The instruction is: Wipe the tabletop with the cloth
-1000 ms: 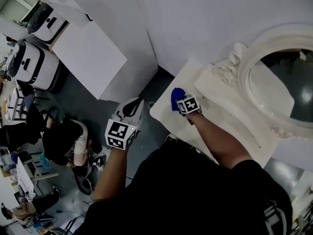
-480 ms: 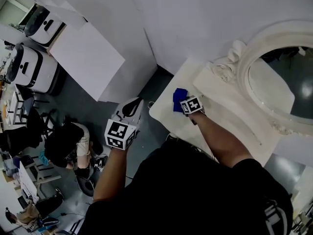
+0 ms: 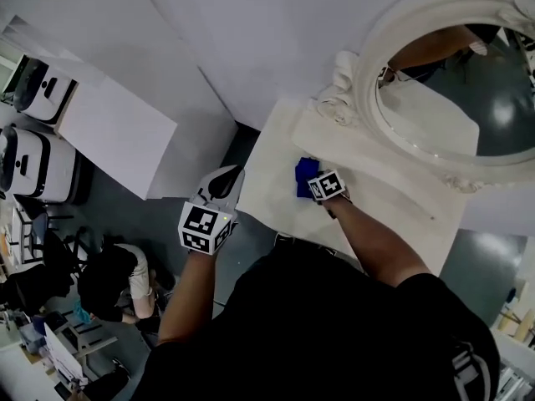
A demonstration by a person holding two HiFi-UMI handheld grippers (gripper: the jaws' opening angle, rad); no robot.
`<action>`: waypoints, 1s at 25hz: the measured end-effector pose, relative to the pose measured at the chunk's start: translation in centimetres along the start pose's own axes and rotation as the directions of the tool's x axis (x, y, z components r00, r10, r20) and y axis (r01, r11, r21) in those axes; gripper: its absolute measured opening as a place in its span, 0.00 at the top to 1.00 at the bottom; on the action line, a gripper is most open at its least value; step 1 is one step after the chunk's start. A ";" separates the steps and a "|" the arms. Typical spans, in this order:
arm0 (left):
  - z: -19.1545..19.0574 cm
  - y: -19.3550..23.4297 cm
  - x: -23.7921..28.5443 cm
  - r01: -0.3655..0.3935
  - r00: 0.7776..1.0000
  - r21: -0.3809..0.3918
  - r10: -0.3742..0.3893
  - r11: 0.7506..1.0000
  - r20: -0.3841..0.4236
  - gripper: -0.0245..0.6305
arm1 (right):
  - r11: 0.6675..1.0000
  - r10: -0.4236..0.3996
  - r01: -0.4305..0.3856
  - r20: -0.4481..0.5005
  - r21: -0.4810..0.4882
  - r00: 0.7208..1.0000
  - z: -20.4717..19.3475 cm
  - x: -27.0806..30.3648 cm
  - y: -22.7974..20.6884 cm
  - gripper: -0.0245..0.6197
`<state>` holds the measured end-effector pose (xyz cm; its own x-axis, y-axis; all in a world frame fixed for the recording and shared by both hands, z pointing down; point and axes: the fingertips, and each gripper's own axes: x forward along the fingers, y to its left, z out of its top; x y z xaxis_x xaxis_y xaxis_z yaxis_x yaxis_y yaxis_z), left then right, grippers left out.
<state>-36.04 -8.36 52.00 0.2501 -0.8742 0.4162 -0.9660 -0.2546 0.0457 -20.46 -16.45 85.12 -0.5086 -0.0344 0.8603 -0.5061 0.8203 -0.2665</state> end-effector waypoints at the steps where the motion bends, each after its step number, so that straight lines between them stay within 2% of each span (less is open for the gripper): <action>1: 0.3 -0.8 0.8 0.022 1.000 0.009 -0.022 1.000 0.002 0.94 | 1.000 -0.015 0.015 0.002 0.021 1.000 -0.9 -0.7 -1.0 0.90; 11: 3.5 -9.6 6.8 0.169 0.985 0.071 -0.170 0.983 0.004 0.93 | 0.982 -0.109 0.105 0.019 0.156 0.994 -9.7 -7.9 -9.1 0.90; 25: 6.5 -24.3 15.6 0.375 0.926 0.161 -0.377 0.913 -0.025 0.93 | 0.927 -0.213 0.192 0.029 0.322 0.977 -22.8 -17.3 -18.1 0.90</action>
<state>-8.18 -18.51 51.46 0.5937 -0.7035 0.3906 -0.7772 -0.6271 0.0520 13.43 -17.65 84.96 -0.4095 -0.2250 0.8841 -0.7912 0.5701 -0.2213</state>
